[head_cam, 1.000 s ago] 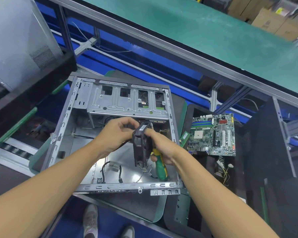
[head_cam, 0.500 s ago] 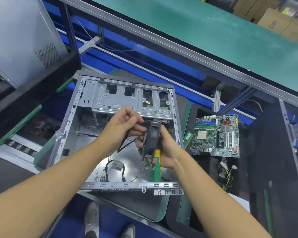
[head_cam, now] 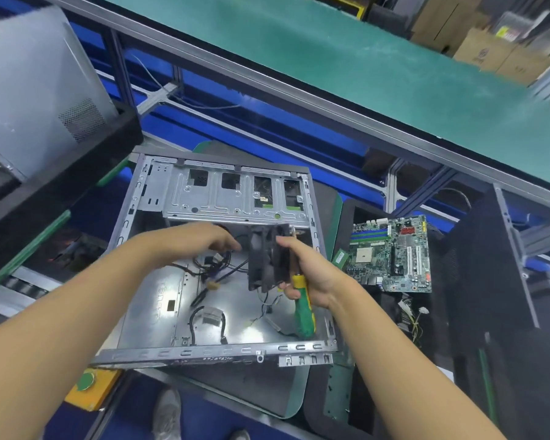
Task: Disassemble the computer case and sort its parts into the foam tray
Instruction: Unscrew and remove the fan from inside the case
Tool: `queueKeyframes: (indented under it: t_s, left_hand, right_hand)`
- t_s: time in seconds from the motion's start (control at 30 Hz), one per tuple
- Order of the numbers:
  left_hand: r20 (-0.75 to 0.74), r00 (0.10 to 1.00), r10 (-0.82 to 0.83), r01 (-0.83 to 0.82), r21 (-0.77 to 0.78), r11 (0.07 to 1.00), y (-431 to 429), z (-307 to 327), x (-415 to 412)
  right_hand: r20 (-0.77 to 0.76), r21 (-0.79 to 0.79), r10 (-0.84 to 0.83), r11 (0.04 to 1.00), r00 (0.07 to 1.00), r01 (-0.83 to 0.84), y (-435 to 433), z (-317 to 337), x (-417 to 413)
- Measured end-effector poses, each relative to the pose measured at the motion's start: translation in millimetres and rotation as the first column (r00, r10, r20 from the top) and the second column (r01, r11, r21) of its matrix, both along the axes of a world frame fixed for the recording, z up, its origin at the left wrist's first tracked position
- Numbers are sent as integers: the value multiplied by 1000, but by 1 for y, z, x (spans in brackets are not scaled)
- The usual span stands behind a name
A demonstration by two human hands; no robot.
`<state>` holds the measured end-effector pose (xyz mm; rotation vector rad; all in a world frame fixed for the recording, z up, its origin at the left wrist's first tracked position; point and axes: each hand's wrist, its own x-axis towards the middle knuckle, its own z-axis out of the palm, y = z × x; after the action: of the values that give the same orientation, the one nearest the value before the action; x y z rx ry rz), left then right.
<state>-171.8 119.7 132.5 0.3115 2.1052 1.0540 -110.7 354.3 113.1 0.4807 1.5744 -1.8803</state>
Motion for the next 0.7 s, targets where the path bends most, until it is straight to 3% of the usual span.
queueKeyframes:
  t_s: [0.07,0.13,0.23,0.37,0.53,0.63,0.7]
  left_hand:
    - [224,973,63,-140,348,927,3,6,-1]
    - [276,961,-11,-107,409,906,10,14,-1]
    - [58,998,23,-40,312,949,33,23,3]
    - [-93,968,232,-174,417,892,67,40,-3]
    - [288,946,150,-317,723,614,119,63,-6]
    - [380,923,61,-346,747,567,161,62,4]
    - [420,907,28,-357,733,579,188,53,15]
  right_hand:
    - [-19,52,-39,998,999,40,-1,0,0]
    - [-54,98,-83,991,995,88,-4,1,0]
    - [-151,200,-130,967,980,159,-3,10,0]
    - [-274,150,-244,945,930,292,24,36,4]
    - [-379,75,-392,890,838,450,82,67,31]
    - [-414,18,-472,850,778,526,102,73,52]
    - [-446,61,-496,814,745,578,115,72,65]
